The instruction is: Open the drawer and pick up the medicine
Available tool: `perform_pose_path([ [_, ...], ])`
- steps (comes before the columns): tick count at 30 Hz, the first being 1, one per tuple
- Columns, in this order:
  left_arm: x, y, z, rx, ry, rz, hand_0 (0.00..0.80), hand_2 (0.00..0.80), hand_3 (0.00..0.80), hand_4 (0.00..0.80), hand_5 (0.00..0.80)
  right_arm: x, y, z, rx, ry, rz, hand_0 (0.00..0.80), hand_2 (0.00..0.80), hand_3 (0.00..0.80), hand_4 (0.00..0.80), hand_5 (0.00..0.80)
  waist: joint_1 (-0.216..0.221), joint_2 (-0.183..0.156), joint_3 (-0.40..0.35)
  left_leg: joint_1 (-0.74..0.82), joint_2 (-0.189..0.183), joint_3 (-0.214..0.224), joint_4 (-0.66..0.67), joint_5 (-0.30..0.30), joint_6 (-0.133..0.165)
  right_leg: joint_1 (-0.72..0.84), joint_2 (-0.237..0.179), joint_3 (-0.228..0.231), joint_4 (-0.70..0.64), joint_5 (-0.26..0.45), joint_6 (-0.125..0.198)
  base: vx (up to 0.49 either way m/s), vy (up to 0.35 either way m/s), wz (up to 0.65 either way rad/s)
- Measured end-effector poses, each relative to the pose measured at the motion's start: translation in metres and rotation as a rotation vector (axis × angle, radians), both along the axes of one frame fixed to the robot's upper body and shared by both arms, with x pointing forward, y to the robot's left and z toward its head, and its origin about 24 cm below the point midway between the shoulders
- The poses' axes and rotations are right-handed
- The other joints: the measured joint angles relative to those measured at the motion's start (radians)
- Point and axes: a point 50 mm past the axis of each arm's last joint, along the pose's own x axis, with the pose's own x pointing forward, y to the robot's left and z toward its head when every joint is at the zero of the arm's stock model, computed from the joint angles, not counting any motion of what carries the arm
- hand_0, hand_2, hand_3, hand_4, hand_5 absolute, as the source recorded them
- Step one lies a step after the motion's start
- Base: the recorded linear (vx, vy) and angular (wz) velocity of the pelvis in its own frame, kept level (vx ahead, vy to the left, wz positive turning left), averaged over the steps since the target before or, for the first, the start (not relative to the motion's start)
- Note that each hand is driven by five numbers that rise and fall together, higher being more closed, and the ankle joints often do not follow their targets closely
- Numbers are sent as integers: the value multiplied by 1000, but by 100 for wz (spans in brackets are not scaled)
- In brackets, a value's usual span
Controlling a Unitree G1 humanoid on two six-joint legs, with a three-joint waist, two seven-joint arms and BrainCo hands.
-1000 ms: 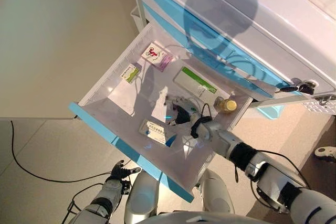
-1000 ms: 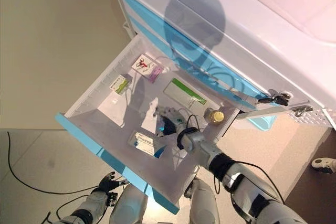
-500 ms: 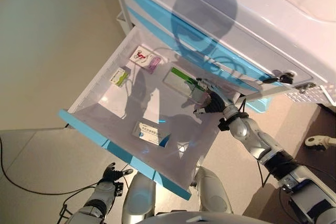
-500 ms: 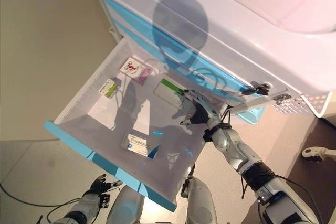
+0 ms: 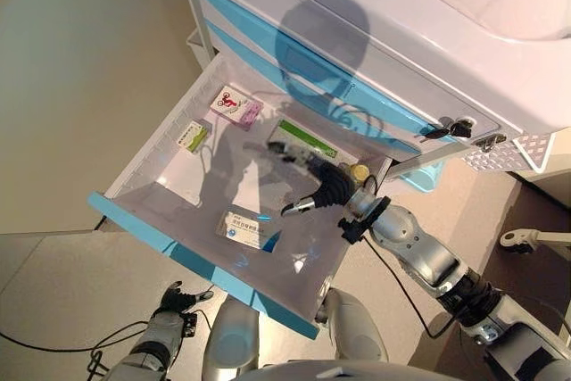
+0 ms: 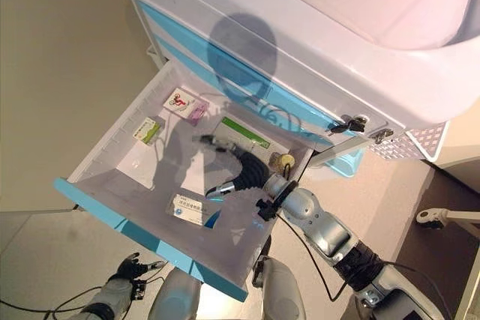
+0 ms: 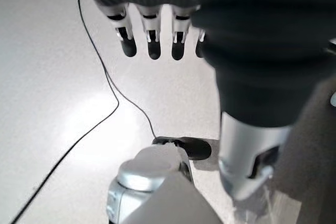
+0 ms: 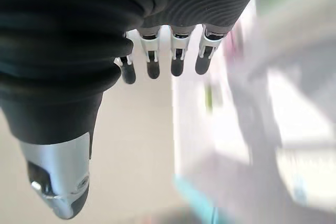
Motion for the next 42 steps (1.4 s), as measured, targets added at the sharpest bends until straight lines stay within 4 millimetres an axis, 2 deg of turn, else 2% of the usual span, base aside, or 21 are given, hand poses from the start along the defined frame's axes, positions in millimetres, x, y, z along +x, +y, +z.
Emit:
perform_pose_path([
  [2, 1, 2, 1, -1, -1, -7, 0, 0, 0, 0, 0, 1, 16, -3, -23, 79, 92, 0, 0, 0, 0, 0, 1, 2, -9, 0, 1, 0, 1, 0, 0, 0, 1, 0, -2, 2, 0, 0, 0, 0],
  [5, 2, 0, 1, -7, -5, -11, 0, 0, 0, 0, 0, 7, 24, -10, -9, 164, 101, 0, 0, 0, 0, 0, 23, 2, -17, 0, 1, -1, 1, 0, -1, 4, 2, -1, -7, 3, -1, -3, -11, 0],
  [7, 1, 0, 1, -8, -2, -14, 0, 0, 0, 0, 0, 12, 27, -16, 1, 209, 83, 0, 0, 0, 0, 0, 28, 2, -17, 0, 1, -4, 1, 0, -1, 5, 2, -3, -7, 3, -1, -6, -21, 4],
  [12, 2, -1, 1, -8, 1, -19, 0, 0, 0, 0, 0, 19, 38, -46, -4, 348, 5, 0, 0, 0, 0, 0, 50, 3, -17, 0, 1, -11, 3, -2, -3, 11, 3, -7, -12, 3, -1, 2, -15, 2],
  [19, 2, -3, 0, -4, 10, -41, 0, 0, 0, 0, 0, 5, 50, -74, 67, 580, 2, 0, 0, 0, 0, 0, 68, 10, -20, 1, 0, -23, 4, -6, -9, 23, 4, -20, -19, 3, -1, 5, -17, 5],
  [23, 3, -5, 0, -8, 9, -54, 0, 0, 0, 0, 0, -7, 50, -101, 89, 744, -45, 0, 0, 0, 0, 0, 73, 14, -22, 8, 0, -27, 3, -8, -11, 33, 5, -25, -23, 3, -2, 5, -10, 2],
  [28, 4, -7, -1, -12, 13, -68, 0, 0, 0, 0, 0, -9, 48, -104, 105, 781, -50, 0, 0, 0, 0, 0, 73, 16, -25, 9, 1, -28, 3, -9, -12, 33, 6, -26, -22, 4, -3, 0, 0, 0],
  [36, 4, -7, -1, -15, 11, -69, 0, 0, 0, 0, 0, -10, 48, -93, 113, 760, 19, 0, 0, 0, 0, 0, 74, 16, -31, 6, 2, -29, 3, -9, -12, 32, 6, -26, -23, 4, -3, 0, 0, 0],
  [42, 4, -8, -1, -21, 10, -74, 0, 0, 0, 0, 0, -11, 45, -99, 74, 765, 20, 0, 0, 0, 0, 0, 72, 15, -31, 6, 3, -28, 3, -9, -12, 32, 7, -26, -23, 4, -3, 0, 0, 0],
])
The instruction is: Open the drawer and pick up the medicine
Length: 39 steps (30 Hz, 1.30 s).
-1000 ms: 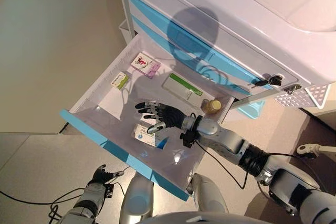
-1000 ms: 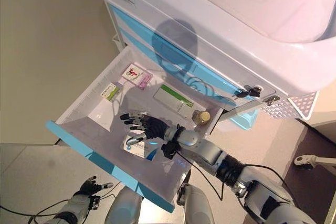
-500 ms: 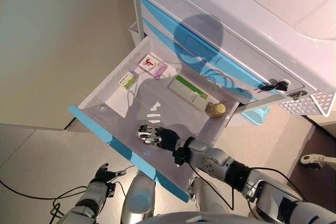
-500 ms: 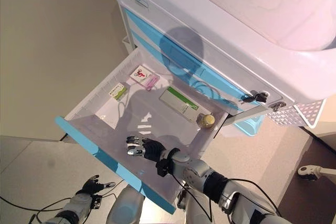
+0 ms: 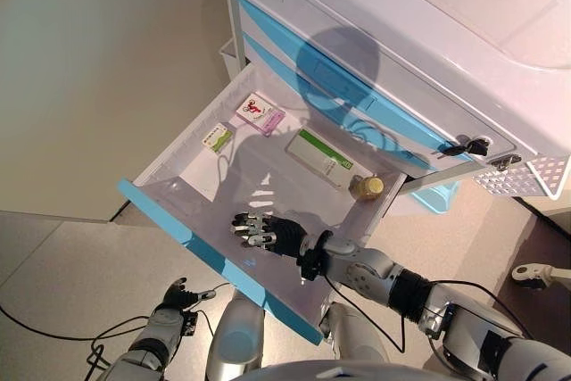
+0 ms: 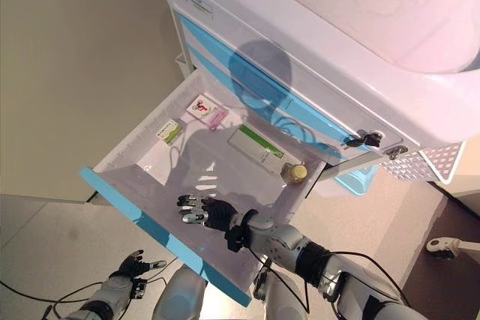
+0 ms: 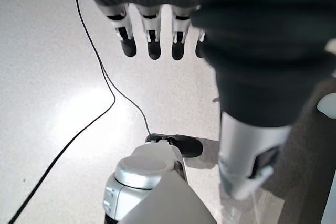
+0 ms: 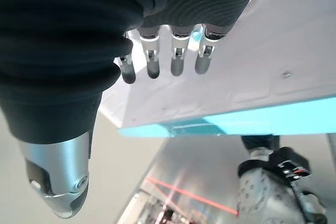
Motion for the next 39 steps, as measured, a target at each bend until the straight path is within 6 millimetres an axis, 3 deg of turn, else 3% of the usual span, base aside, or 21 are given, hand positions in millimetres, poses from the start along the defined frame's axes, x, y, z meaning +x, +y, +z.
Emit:
perform_pose_path([
  [9, -1, -2, -1, -8, 4, -1, 0, 0, 0, 0, 0, 1, -5, -40, -169, 46, -68, 0, 0, 0, 0, 0, 1, 1, -3, -2, 0, -3, 0, 0, 0, 0, 1, -1, -1, 0, 0, 0, 0, 0],
  [18, -1, -6, -3, -13, 8, -8, 0, 0, 0, 0, 0, -6, 2, -60, -254, 40, -138, 0, 0, 0, 0, 0, 3, 13, -8, -6, -1, -15, 1, 0, -1, 1, 2, -7, -1, -2, -2, -2, -1, 2],
  [24, -3, -15, -6, -29, 12, 5, 0, 0, 0, 0, 0, -4, 2, -59, -326, -68, -150, 0, 0, 0, 0, 0, 2, 34, -8, -8, 0, -17, 2, 1, -1, -1, 3, -8, 2, -3, -4, 0, 0, 0],
  [28, -3, -17, -7, -19, 7, 15, 0, 0, 0, 0, 0, 5, 2, -46, -438, -300, -115, 0, 0, 0, 0, 0, -1, 40, -6, -28, 0, -16, 3, 4, -1, -25, 1, -7, 10, -3, -4, 0, 0, 0],
  [33, -4, -23, -9, -18, 7, 21, 0, 0, 0, 0, 0, 29, -15, -22, -574, -577, -155, 0, 0, 0, 0, 0, -16, 42, -5, -35, -5, -13, 3, 8, 4, -35, -5, -6, 16, -5, -2, -2, 7, 0],
  [39, -4, -27, -10, -16, 7, 26, 0, 0, 0, 0, 0, 42, -34, -15, -672, -683, -211, 0, 0, 0, 0, 0, -24, 45, -2, -35, -4, -3, 0, 9, 5, -42, -6, -3, 18, -5, -1, -9, 14, -4],
])
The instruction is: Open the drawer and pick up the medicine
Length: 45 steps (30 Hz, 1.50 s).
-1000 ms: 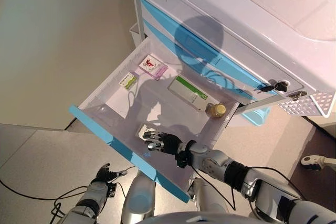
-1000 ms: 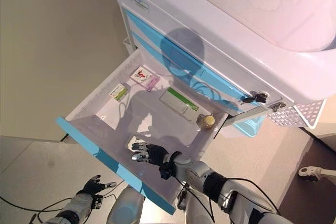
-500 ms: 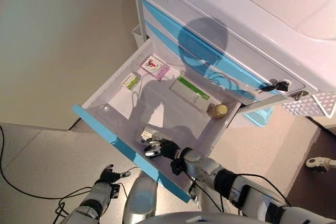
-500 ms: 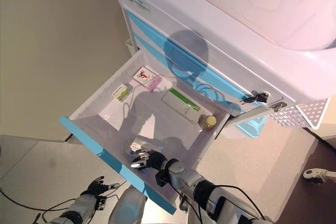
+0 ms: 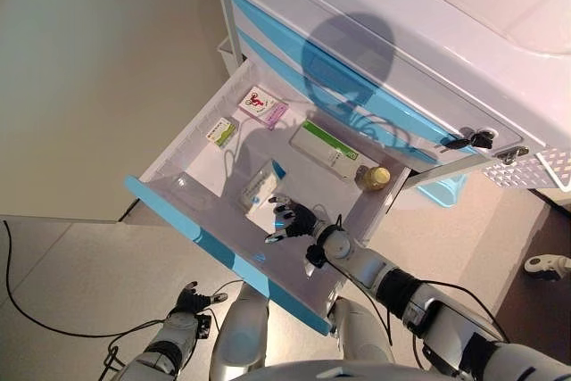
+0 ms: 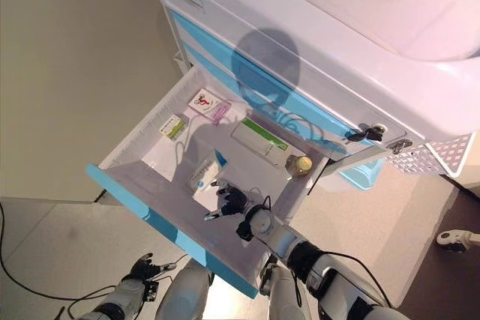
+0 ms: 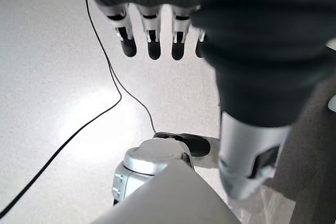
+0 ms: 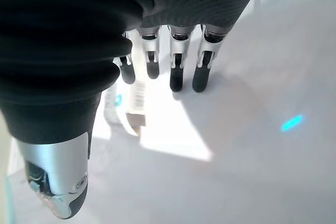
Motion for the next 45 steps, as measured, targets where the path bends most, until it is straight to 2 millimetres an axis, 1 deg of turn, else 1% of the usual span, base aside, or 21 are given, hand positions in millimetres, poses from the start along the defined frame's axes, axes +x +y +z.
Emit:
perform_pose_path([
  [8, 0, 0, 0, -4, -5, 19, 0, 0, 0, 0, 0, 9, -3, 20, 28, -100, -37, 0, 0, 0, 0, 0, -4, 4, 19, 0, 1, 10, -1, 2, 3, -5, 0, 8, -1, 0, 0, -5, 11, -3],
  [14, 0, 1, 0, -1, -7, 21, 0, 0, 0, 0, 0, 14, -9, 25, 30, -126, -67, 0, 0, 0, 0, 0, -7, 4, 21, 1, 1, 11, -1, 2, 3, -4, 0, 8, -1, 0, 0, 0, 0, 0],
  [16, 0, 1, 0, -1, -7, 23, 0, 0, 0, 0, 0, 14, -11, 36, 21, -183, -40, 0, 0, 0, 0, 0, -8, 3, 24, 2, 1, 11, -1, 2, 3, -3, 0, 8, -1, 0, 0, 0, 0, 0],
  [18, 0, 1, 0, -3, -9, 32, 0, 0, 0, 0, 0, 14, -20, 71, -27, -385, 37, 0, 0, 0, 0, 0, -8, 3, 39, 13, -1, 10, -3, 3, 3, 9, -1, 7, -2, 1, 1, 0, 0, 0],
  [19, -1, 2, 0, -3, -9, 34, 0, 0, 0, 0, 0, 13, -20, 79, -26, -428, 57, 0, 0, 0, 0, 0, -8, 4, 39, 13, -1, 10, -3, 3, 4, 9, -2, 7, -2, 1, 1, 0, 0, 0],
  [20, -4, 3, -1, 3, -3, 33, 0, 0, 0, 0, 0, 15, -26, 97, -45, -530, 71, 0, 0, 0, 0, 0, -18, 3, 39, 13, -1, 9, -3, 3, 4, 9, -2, 7, -1, 1, 1, 0, 0, 0],
  [23, -7, 4, -2, 10, 6, 29, 0, 0, 0, 0, 0, 15, -27, 120, -77, -664, 119, 0, 0, 0, 0, 0, -31, 4, 41, 13, -3, 8, -3, 3, 4, 9, -1, 6, -1, 1, 1, 0, 0, 0],
  [26, -5, 3, -1, 1, -6, 20, 0, 0, 0, 0, 0, 16, -27, 127, -142, -714, 179, 0, 0, 0, 0, 0, -27, 3, 42, 12, -3, 8, -4, 3, 4, 9, -1, 5, -2, 0, 2, 0, 0, 0],
  [29, -5, 3, -1, -9, -7, 13, 0, 0, 0, 0, 0, 13, -22, 125, -169, -707, 241, 0, 0, 0, 0, 0, -26, 3, 42, 12, -4, 8, -4, 3, 4, 9, -3, 4, -2, -1, 3, 0, 0, 0],
  [32, -5, 4, -1, -22, -9, 3, 0, 0, 0, 0, 0, 15, -14, 116, -280, -680, 357, 0, 0, 0, 0, 0, -21, 4, 43, 12, -4, 6, -4, 4, 5, 10, -3, 2, -2, -1, 3, 0, 0, 0],
  [35, -7, 5, -1, -29, -2, -1, 0, 0, 0, 0, 0, 16, -8, 113, -340, -677, 420, 0, 0, 0, 0, 0, -17, 4, 43, 11, -5, 5, -4, 4, 5, 10, -4, 1, -2, -1, 4, 0, 0, 0],
  [38, -7, 5, -1, -40, -1, -9, 0, 0, 0, 0, 0, 18, 2, 110, -455, -696, 527, 0, 0, 0, 0, 0, -6, 6, 44, 12, -7, 3, -4, 4, 4, 11, -3, 0, -1, -2, 4, 10, -10, 1],
  [39, -8, 5, -2, -44, 0, -12, 0, 0, 0, 0, 0, 22, 6, 107, -561, -710, 593, 0, 0, 0, 0, 0, 4, 7, 44, 13, -6, -2, -4, 5, 3, 12, -3, -1, -1, -2, 3, -5, -4, 6],
  [40, -8, 6, -2, -44, -2, -13, 0, 0, 0, 0, 0, 24, 6, 106, -592, -715, 607, 0, 0, 0, 0, 0, 9, 8, 45, 12, -6, -5, -4, 5, 3, 13, -3, -4, -1, -3, 4, 26, -28, 15],
  [41, -8, 7, -2, -48, 1, -16, 0, 0, 0, 0, 0, 28, 7, 103, -668, -723, 634, 0, 0, 0, 0, 0, 15, 8, 45, 12, -8, -15, -4, 6, 2, 17, -4, -8, -1, -6, 4, -7, -8, 17],
  [43, -9, 7, -2, -51, 3, -18, 0, 0, 0, 0, 0, 31, 6, 99, -714, -722, 641, 0, 0, 0, 0, 0, 32, 8, 45, 11, -9, -19, -4, 6, 2, 19, -5, -11, 1, -9, 5, -2, -18, 11],
  [45, -11, 8, -3, -53, 13, -19, 0, 0, 0, 0, 0, 37, 6, 88, -799, -711, 655, 0, 0, 0, 0, 0, 43, 9, 46, 11, -11, -27, -4, 6, 2, 23, -6, -21, -1, -10, 5, 8, -32, 12],
])
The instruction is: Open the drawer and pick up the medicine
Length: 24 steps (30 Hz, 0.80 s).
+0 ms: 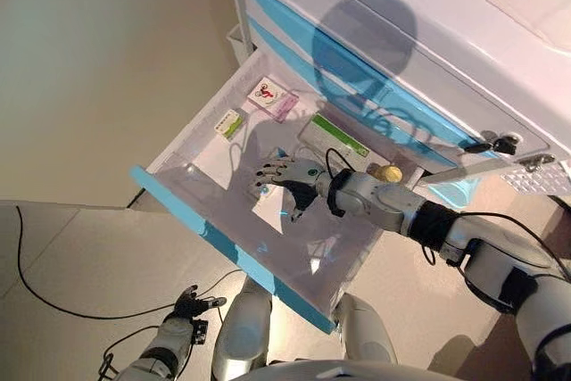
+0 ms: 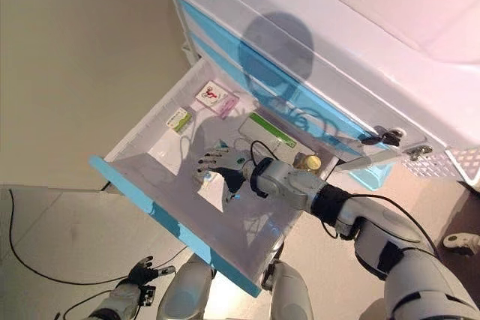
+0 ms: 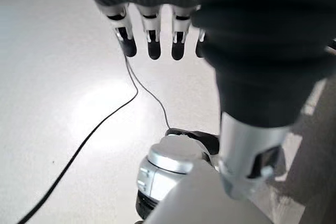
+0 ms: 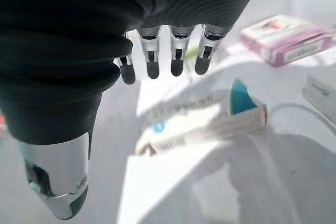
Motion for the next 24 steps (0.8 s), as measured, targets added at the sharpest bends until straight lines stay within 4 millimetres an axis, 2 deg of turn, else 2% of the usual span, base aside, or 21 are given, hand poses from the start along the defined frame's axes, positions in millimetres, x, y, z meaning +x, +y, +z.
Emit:
perform_pose_path([
  [5, -3, 2, -1, 7, 16, -23, 0, 0, 0, 0, 0, 6, 1, -21, -110, -62, -15, 0, 0, 0, 0, 0, 19, 8, 5, -3, -5, -28, -1, -2, -9, 4, -3, -16, 14, -16, -1, -3, -17, 16],
  [9, -4, 0, -1, 8, 21, -38, 0, 0, 0, 0, 0, 10, 5, -22, -133, -149, -3, 0, 0, 0, 0, 0, 20, 19, 11, -9, -6, -48, -3, 1, -14, -3, -7, -34, 38, -33, -6, 13, -11, 15],
  [15, -3, -1, -1, 6, 15, -46, 0, 0, 0, 0, 0, 12, 10, -25, -149, -224, -5, 0, 0, 0, 0, 0, 23, 24, 10, -19, -8, -52, -2, 8, -14, -23, -15, -37, 63, -47, -7, 2, 0, 1],
  [24, 1, -10, -1, -7, -6, -77, 0, 0, 0, 0, 0, 16, 2, -27, -105, -278, -65, 0, 0, 0, 0, 0, 25, 39, 7, -32, -16, -69, -2, 8, -15, -40, -19, -39, 87, -61, -6, 13, 1, 6],
])
